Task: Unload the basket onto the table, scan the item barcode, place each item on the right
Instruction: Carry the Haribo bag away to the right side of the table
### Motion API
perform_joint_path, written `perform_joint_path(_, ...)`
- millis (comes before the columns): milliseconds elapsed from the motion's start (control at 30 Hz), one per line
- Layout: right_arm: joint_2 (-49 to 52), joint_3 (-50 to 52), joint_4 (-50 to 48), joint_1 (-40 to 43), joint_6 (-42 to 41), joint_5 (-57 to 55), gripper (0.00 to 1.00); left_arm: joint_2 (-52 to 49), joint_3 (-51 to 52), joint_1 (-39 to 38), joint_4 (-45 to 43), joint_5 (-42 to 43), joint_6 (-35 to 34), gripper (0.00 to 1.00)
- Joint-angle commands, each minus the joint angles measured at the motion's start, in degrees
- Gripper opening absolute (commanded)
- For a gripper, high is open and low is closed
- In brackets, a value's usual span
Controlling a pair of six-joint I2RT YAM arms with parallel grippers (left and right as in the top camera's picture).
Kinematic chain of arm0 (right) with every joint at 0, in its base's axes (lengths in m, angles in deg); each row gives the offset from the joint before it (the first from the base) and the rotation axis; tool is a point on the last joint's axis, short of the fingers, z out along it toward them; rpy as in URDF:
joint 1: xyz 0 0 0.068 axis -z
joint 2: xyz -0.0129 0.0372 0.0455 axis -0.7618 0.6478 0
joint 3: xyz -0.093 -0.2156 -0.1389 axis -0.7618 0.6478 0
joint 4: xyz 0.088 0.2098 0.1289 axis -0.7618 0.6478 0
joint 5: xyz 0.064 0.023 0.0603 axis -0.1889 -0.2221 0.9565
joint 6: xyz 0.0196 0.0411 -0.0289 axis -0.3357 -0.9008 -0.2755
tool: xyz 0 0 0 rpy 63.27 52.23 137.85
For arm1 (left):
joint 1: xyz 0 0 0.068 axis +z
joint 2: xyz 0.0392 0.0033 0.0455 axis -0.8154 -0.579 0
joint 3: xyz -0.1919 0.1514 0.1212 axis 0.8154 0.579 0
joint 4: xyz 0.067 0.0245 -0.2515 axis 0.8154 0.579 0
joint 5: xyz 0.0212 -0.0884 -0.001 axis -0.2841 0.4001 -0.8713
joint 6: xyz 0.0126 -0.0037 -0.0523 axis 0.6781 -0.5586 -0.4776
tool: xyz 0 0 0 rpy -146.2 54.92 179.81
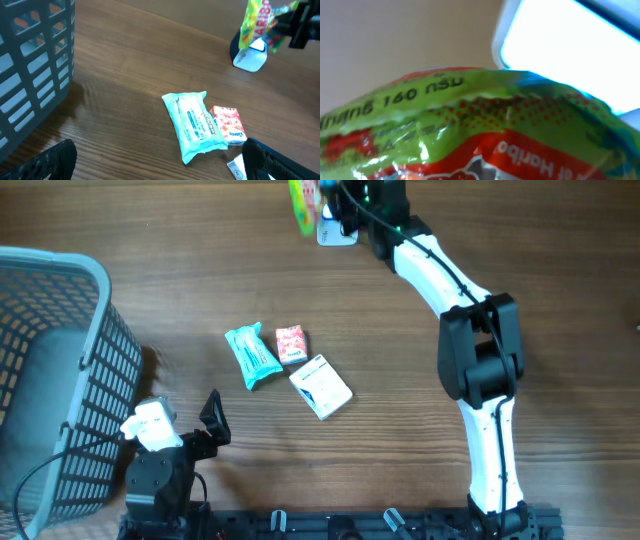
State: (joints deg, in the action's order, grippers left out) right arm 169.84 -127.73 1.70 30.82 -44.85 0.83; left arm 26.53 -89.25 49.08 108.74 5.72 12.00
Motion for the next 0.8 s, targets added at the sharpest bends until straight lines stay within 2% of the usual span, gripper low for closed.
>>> perform_joint_path(0, -12.61, -1.64, 13.64, 1.01, 12.59, -1.42, 0.05, 0.42, 0.28, -0.24, -0.22, 0.46, -0.48, 1.00)
perform_joint_path(100, -21.24, -1.62, 36.96, 3.69, 20.90, -15.08, 0.04, 0.42, 0.28, -0.24, -0.22, 0.48, -0.48, 1.00)
perform_joint_path(233, -25.62, -1.62, 61.90, 9.97, 20.59, -34.88, 0.04, 0.42, 0.28, -0.24, -0.22, 0.48, -0.48, 1.00)
perform_joint_path(300, -25.31, -0.37, 70.42, 14.34, 20.52, -44.74, 0.05, 0.42, 0.28, -0.24, -0.22, 0.48, -0.48, 1.00)
perform_joint_path(400, -25.05, 4.57, 71.56, 21.18, 20.09, -55.12, 0.05, 0.42, 0.28, -0.24, -0.20, 0.48, -0.48, 1.00)
perform_joint_path(467, -25.05, 10.88, 67.67, 28.48, 20.70, -57.96, 0.04, 0.42, 0.28, -0.24, -0.22, 0.48, -0.48, 1.00)
perform_joint_path(533, -25.05, 17.53, 62.05, 34.97, 21.31, -57.44, 0.04, 0.42, 0.28, -0.24, -0.22, 0.48, -0.48, 1.00)
perform_joint_path(633, -25.05, 25.59, 53.51, 42.40, 27.63, -54.99, 0.05, 0.42, 0.28, -0.24, -0.22, 0.46, -0.48, 1.00)
perform_joint_path(700, -25.07, 26.93, 50.12, 46.45, 33.14, -50.29, 0.07, 0.42, 0.28, -0.24, -0.22, 0.48, -0.48, 1.00)
perform_joint_path(733, -25.27, 26.36, 49.55, 47.43, 35.17, -47.80, 0.21, 0.42, 0.28, -0.24, -0.22, 0.48, -0.48, 1.00)
perform_joint_path(767, -25.75, 24.65, 49.66, 48.35, 39.04, -42.95, 0.65, 0.42, 0.28, -0.24, -0.22, 0.48, -0.48, 1.00)
